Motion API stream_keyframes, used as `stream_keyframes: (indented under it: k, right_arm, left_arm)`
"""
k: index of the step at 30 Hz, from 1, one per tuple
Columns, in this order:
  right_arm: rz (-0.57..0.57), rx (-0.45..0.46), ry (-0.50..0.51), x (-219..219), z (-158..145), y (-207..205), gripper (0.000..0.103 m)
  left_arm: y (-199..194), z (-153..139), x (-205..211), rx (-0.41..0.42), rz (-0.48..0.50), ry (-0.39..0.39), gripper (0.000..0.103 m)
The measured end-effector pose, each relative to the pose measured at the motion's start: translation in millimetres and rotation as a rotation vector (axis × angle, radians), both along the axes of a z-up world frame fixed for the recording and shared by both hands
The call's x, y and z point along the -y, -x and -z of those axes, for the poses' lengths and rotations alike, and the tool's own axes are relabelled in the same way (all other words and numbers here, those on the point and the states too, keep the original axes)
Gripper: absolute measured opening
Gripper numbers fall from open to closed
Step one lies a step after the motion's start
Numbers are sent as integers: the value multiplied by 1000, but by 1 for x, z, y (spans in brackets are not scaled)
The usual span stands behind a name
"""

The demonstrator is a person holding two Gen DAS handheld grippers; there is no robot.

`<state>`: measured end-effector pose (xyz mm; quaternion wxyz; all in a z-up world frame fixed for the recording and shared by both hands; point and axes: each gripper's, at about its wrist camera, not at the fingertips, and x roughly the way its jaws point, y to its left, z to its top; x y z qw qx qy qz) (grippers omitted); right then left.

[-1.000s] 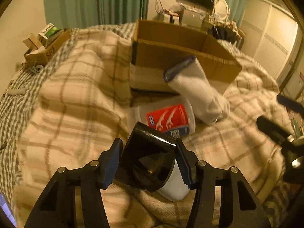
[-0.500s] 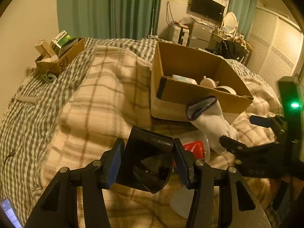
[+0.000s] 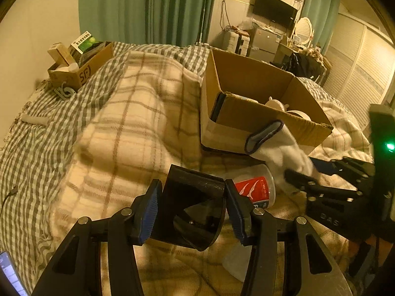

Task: Organize objects
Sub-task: 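Grasp the white sock with the right gripper while the left holds the black case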

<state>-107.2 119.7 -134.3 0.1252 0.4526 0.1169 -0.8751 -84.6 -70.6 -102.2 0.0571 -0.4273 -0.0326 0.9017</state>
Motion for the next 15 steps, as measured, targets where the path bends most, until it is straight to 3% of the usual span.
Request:
stream_keyframes:
  k: [8, 15]
  right_arm:
    - [18, -100, 58, -20, -64, -33, 39]
    - [44, -198, 67, -37, -131, -32, 39]
  left_arm:
    - [-10, -35, -5, -43, -1, 6, 51]
    - [16, -88, -26, -93, 58, 30, 51]
